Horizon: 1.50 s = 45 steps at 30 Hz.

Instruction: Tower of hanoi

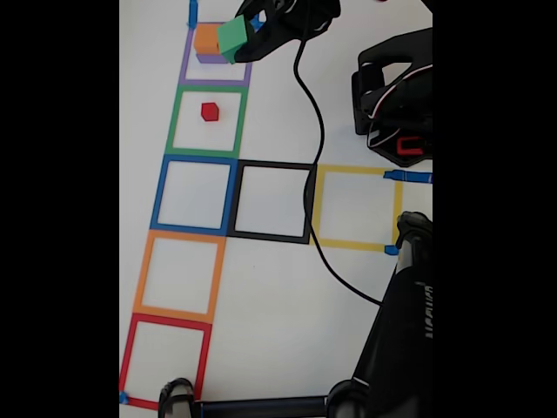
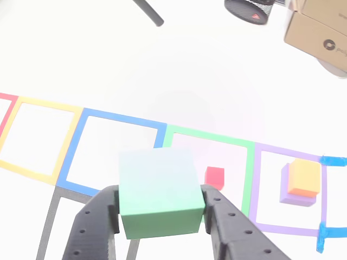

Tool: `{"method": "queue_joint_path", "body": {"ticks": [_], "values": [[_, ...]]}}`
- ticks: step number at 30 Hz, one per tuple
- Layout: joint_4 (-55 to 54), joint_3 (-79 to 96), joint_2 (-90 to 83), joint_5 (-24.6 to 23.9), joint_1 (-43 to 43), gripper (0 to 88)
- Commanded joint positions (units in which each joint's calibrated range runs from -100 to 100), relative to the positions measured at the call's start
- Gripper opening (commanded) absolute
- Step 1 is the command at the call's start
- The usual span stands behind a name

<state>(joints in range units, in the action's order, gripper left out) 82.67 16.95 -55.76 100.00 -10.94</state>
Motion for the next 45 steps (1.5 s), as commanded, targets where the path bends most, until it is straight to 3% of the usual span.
{"method": "queue_joint_path", "body": {"ticks": [1,12,29,36,45], "values": [[-15.9,16.0,-2.1,0.0,-3.8,4.6],[-70.5,53.9,7.4,0.0,-11.3,4.7],[-125.3,60.3,50.8,0.0,-10.3,4.9],[-135.9,59.2,62.5,0.0,-10.3,4.9],[-138.8,56.9,69.1,0.0,-11.1,5.7]]}}
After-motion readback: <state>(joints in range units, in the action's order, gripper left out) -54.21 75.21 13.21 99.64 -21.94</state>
